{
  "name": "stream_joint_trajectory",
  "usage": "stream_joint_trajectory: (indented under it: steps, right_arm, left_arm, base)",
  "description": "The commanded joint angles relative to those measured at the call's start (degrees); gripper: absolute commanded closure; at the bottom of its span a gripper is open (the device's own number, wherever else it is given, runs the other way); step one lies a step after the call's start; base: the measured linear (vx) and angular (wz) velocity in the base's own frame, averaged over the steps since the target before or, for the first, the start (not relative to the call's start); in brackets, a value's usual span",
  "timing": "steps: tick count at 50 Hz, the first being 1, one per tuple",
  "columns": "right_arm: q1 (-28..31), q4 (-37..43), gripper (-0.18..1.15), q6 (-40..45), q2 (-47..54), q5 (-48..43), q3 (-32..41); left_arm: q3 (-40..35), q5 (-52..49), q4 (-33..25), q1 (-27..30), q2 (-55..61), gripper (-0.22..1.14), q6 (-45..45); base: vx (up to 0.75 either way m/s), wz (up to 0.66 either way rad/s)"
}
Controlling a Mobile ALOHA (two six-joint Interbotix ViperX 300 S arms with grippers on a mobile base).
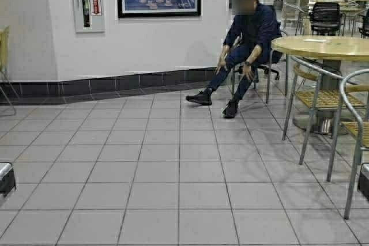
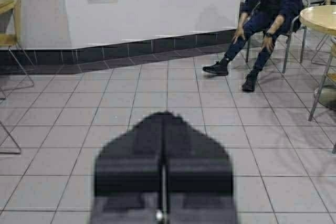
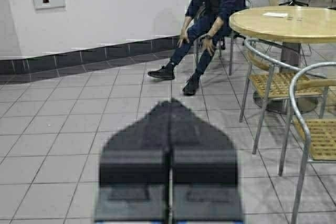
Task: Push the chairs under the table
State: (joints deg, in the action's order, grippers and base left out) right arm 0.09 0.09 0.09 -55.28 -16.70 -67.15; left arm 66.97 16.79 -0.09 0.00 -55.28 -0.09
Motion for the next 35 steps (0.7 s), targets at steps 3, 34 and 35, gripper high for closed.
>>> stream_joint_trajectory:
  steps: [3,34,35]
  right_arm:
    - [0.35,0.0,0.9,-0.09,-0.35,2.72,0.88]
    - [0.35,-0.09,0.92,-0.26,-0.62,5.89,1.85]
    - [0.35,-0.09,0.92,-0.18,-0.62,5.89,1.85]
  left_arm:
    - [-1.85,-3.52,0.0,-0.53,-0.26,0.92,0.09]
    - [-1.58,-3.6,0.0,-0.53,-0.26,0.89,-0.79]
    - [-1.58,-3.6,0.0,-0.53,-0.26,0.89,-0.79]
  base:
    - [0.0,0.0]
    - [0.07,0.0]
    - [0.17,-0.01]
